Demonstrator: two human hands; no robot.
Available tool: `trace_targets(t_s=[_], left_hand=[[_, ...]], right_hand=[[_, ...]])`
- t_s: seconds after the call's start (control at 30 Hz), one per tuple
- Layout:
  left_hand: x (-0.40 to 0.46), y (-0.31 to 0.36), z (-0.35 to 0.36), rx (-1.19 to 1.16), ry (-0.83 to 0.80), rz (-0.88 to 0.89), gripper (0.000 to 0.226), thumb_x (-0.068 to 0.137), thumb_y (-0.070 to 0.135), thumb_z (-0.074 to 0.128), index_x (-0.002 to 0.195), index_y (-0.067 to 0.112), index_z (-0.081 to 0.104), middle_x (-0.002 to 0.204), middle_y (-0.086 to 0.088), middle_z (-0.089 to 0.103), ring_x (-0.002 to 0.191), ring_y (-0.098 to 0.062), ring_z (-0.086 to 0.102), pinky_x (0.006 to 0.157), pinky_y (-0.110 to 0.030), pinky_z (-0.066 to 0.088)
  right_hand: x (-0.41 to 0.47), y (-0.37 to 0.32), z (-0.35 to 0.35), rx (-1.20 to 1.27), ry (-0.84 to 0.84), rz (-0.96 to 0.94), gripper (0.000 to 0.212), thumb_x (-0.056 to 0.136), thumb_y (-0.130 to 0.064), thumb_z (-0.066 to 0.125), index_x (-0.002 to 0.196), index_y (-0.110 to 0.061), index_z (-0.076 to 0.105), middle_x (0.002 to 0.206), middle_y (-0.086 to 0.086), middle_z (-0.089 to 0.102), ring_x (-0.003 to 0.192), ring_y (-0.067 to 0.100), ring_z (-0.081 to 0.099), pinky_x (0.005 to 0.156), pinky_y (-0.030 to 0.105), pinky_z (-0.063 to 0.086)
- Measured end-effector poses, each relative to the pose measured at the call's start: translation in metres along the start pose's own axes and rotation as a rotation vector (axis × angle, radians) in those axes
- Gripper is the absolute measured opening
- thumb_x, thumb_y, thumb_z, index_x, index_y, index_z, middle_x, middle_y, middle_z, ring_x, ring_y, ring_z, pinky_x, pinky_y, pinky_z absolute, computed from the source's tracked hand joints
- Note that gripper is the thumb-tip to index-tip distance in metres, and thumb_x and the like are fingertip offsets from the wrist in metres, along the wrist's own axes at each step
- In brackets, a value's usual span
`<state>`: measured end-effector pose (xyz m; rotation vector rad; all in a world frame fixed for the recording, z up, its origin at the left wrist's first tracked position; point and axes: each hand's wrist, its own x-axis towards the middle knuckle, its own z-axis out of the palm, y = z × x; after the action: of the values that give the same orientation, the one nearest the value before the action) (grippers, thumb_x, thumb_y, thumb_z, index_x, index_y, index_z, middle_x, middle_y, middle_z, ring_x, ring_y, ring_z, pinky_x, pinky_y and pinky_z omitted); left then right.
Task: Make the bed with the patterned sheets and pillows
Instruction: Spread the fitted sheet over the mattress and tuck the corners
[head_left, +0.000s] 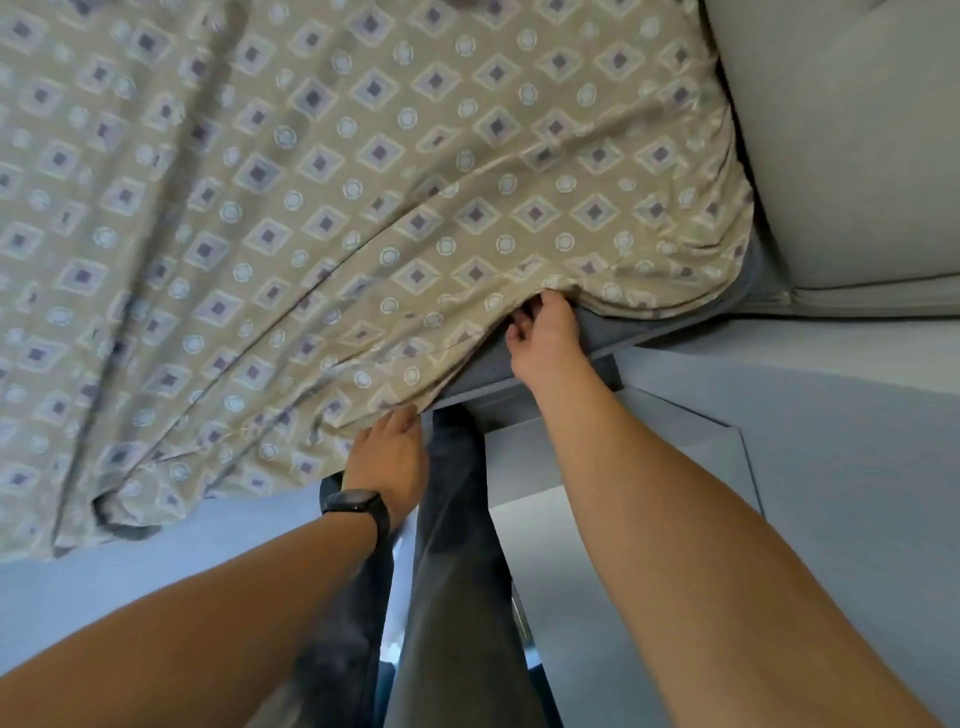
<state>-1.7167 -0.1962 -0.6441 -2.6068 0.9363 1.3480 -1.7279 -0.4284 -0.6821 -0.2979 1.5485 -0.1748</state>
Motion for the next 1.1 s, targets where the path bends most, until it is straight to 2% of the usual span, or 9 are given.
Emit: trace_targets(t_s=[0.1,0.2,0.3,0.43,0.53,0.63,0.77,0.9,1.1], left_hand=[[-0.005,0.003,-0.008,-0.169,0.090,0.087,0.028,0.099,0.016,0.048,0.119,0.011,0.067,0.127,-0.003,0.060,0.104,-0.028,0.059,0.089,-0.035,0.047],[-0.018,0.019,-0.020,-0.325,0.027,0.120,0.025,0.095,0.016,0.056,0.119,0.017,0.065,0.112,-0.003,0.062,0.096,-0.025,0.061,0.081,-0.029,0.045],[-0.037,0.033,-0.022,-0.410,-0.189,0.097,0.032,0.089,0.011,0.060,0.119,0.020,0.056,0.099,-0.001,0.062,0.087,-0.022,0.061,0.066,-0.017,0.041],[-0.059,0.047,-0.009,-0.490,-0.430,0.065,0.029,0.089,0.003,0.060,0.111,0.021,0.053,0.086,0.004,0.055,0.067,-0.005,0.050,0.057,-0.008,0.041],[-0.067,0.050,0.004,-0.426,-0.455,0.075,0.029,0.092,0.007,0.059,0.118,0.020,0.061,0.096,0.005,0.060,0.085,-0.010,0.059,0.074,-0.014,0.046],[-0.064,0.046,0.004,-0.305,-0.455,0.050,0.035,0.096,0.020,0.059,0.130,0.020,0.060,0.121,-0.001,0.061,0.107,-0.021,0.060,0.089,-0.025,0.047],[-0.064,0.039,-0.032,-0.311,-0.432,-0.042,0.032,0.098,0.019,0.052,0.129,0.018,0.060,0.124,-0.008,0.063,0.095,-0.021,0.062,0.075,-0.024,0.050],[-0.084,0.028,-0.093,-0.226,-0.350,-0.046,0.038,0.097,0.021,0.050,0.134,0.022,0.060,0.137,-0.007,0.059,0.122,-0.026,0.056,0.102,-0.033,0.046],[-0.181,0.009,-0.187,-0.392,-0.139,-0.035,0.031,0.101,0.022,0.044,0.127,0.023,0.061,0.131,-0.004,0.062,0.110,-0.019,0.057,0.094,-0.028,0.044]], right_hand=[[-0.001,-0.014,0.006,-0.010,-0.041,-0.037,0.014,0.098,-0.029,0.054,0.093,-0.021,0.064,0.083,-0.006,0.060,0.065,0.009,0.046,0.055,0.023,0.039],[0.007,-0.013,-0.010,-0.039,0.032,-0.071,0.048,0.080,-0.053,0.062,0.117,-0.023,0.069,0.109,0.000,0.072,0.094,0.025,0.069,0.088,0.041,0.057],[-0.001,-0.006,-0.051,-0.063,0.137,-0.086,0.056,0.085,-0.059,0.055,0.127,-0.023,0.065,0.123,0.003,0.069,0.104,0.030,0.067,0.096,0.049,0.055],[-0.044,0.006,-0.118,-0.301,0.459,-0.169,0.021,0.102,-0.025,0.049,0.114,-0.010,0.059,0.118,0.014,0.067,0.102,0.033,0.065,0.083,0.038,0.052],[-0.050,0.015,-0.153,-0.586,0.674,-0.223,0.030,0.100,-0.008,0.053,0.129,-0.005,0.047,0.138,0.022,0.049,0.119,0.043,0.055,0.089,0.045,0.046],[-0.052,0.022,-0.156,-0.893,0.650,-0.212,0.044,0.096,-0.011,0.058,0.134,-0.015,0.037,0.144,0.018,0.032,0.126,0.042,0.041,0.099,0.049,0.041],[-0.075,0.024,-0.132,-1.089,0.589,-0.208,0.051,0.093,-0.018,0.056,0.136,-0.022,0.029,0.141,0.013,0.025,0.121,0.035,0.034,0.100,0.046,0.029],[-0.127,0.041,-0.107,-1.242,0.312,-0.239,0.049,0.095,-0.031,0.053,0.140,-0.028,0.034,0.150,0.009,0.022,0.132,0.034,0.030,0.109,0.048,0.029],[-0.264,0.065,-0.041,-1.362,0.093,-0.467,0.041,0.097,-0.029,0.054,0.135,-0.027,0.038,0.149,0.009,0.025,0.133,0.034,0.031,0.108,0.045,0.037]])
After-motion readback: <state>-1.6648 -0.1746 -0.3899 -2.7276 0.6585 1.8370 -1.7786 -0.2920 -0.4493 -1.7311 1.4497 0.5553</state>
